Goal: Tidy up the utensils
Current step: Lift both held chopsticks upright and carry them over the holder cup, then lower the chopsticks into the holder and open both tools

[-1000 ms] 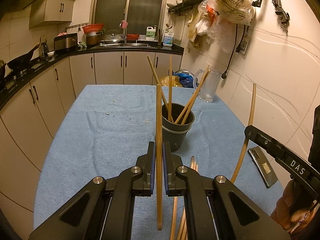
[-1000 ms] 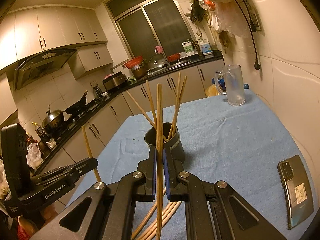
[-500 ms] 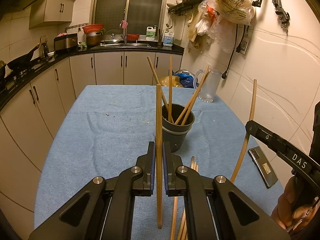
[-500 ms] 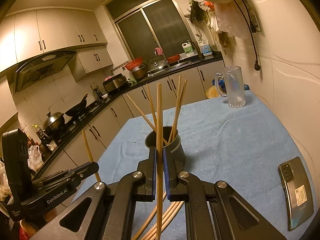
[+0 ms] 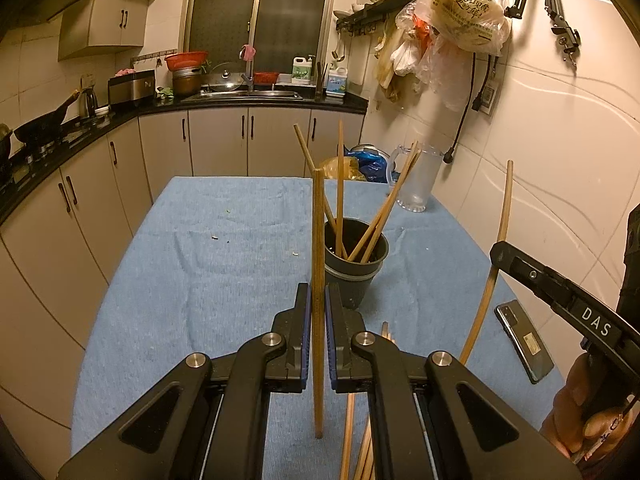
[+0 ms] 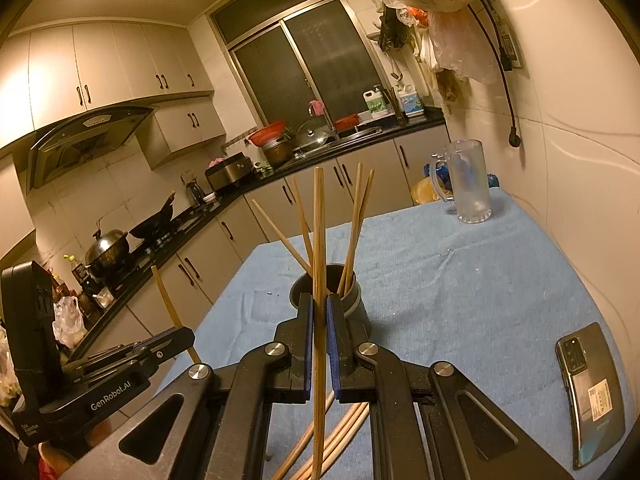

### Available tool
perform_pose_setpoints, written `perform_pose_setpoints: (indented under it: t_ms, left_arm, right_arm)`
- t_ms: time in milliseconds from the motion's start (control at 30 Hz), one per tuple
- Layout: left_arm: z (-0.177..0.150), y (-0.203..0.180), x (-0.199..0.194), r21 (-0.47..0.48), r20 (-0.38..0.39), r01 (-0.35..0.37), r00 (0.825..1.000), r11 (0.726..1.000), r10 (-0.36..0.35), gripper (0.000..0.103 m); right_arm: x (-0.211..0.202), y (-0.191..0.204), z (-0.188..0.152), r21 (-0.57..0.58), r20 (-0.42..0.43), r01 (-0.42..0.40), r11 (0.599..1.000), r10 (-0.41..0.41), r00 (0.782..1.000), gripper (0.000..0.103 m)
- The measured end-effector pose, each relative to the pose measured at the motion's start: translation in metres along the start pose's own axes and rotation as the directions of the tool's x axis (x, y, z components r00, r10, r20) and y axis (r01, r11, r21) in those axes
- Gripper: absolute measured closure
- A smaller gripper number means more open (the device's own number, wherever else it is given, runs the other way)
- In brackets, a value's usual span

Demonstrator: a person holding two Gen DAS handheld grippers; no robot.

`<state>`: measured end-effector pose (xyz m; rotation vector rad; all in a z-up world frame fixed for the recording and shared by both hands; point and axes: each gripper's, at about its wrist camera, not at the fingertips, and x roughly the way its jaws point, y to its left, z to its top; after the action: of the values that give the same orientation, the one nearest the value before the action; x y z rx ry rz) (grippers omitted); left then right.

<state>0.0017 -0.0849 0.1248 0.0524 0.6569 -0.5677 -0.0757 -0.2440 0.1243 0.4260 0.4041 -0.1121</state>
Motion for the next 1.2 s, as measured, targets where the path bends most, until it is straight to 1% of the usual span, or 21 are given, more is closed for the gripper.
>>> perform_pose_setpoints:
  t_ms: [233,500,733,933,1200]
  left_arm:
    - [0.006,0.001,0.000,0.000,0.004,-0.003,1.000,1.000,0.003,0.097]
    - [0.021,0.001,0.002,-0.005,0.004,0.007,1.000,1.000,-0.007,0.097]
    - [0.038,0.001,0.000,-0.004,0.023,0.016,1.000,1.000,-0.016,0.097]
    - [0.061,0.002,-0.006,-0.007,0.051,0.028,0.998,1.000,-0.027,0.097]
    - [0.106,0.007,-0.024,-0.028,0.125,0.058,0.991,0.998,-0.054,0.097]
  right_arm:
    - [0.003,0.001,0.007,0.000,0.010,0.003,1.000,-0.003,1.000,0.095]
    - [0.006,-0.002,0.011,0.004,0.012,0.003,1.000,-0.003,1.000,0.095]
    - [0.011,-0.002,0.028,0.010,0.043,0.009,1.000,-0.010,0.999,0.095]
    - [0.016,-0.004,0.048,0.030,0.076,0.018,0.999,-0.020,0.997,0.096]
    - [0.027,-0.005,0.082,0.051,0.147,0.041,0.998,-0.048,0.988,0.096]
